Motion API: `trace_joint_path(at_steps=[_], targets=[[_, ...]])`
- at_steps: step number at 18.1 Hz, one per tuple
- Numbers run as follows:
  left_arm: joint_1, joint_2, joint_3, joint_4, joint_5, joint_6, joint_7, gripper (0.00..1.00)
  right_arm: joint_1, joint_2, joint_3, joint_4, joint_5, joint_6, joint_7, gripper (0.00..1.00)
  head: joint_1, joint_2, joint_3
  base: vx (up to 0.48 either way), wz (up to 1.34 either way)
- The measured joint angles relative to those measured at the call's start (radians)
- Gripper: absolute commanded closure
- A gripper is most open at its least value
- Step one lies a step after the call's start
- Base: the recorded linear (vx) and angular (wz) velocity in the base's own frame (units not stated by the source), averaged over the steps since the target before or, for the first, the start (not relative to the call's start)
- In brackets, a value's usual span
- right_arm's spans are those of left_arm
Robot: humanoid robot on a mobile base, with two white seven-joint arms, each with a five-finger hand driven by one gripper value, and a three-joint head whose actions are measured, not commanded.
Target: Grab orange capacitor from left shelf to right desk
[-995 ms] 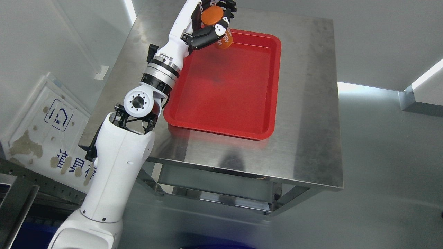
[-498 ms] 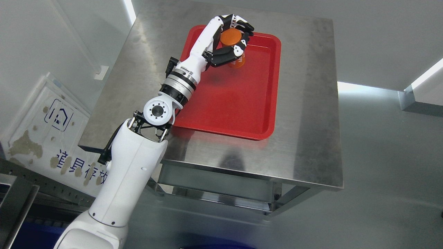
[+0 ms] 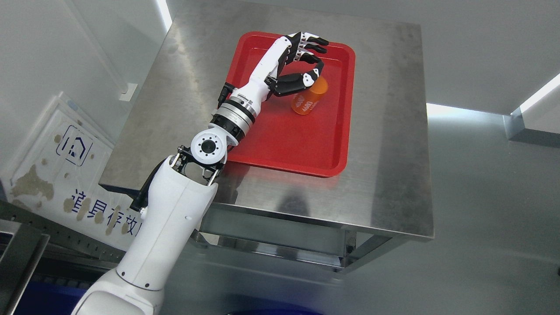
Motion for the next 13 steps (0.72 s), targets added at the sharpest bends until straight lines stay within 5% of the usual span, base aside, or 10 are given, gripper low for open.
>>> trace_joint_path(at_steps=[6,13], targets=[[-0.041,-0.002,0.051,0.008,-0.002,-0.007,0.046,0.02,0.000,0.000,0.000,0.000,0.000,-0.004,0.000,0.00,0.0000,0.000,0.000,0.000,0.00],[-0.048,-0.004,0.207,-0.001,0.058,-0.020,0.159,0.00,0.000,0.000,0.000,0.000,0.000,-0.005,0.000,0.00,0.0000,0.000,0.000,0.000,0.00]])
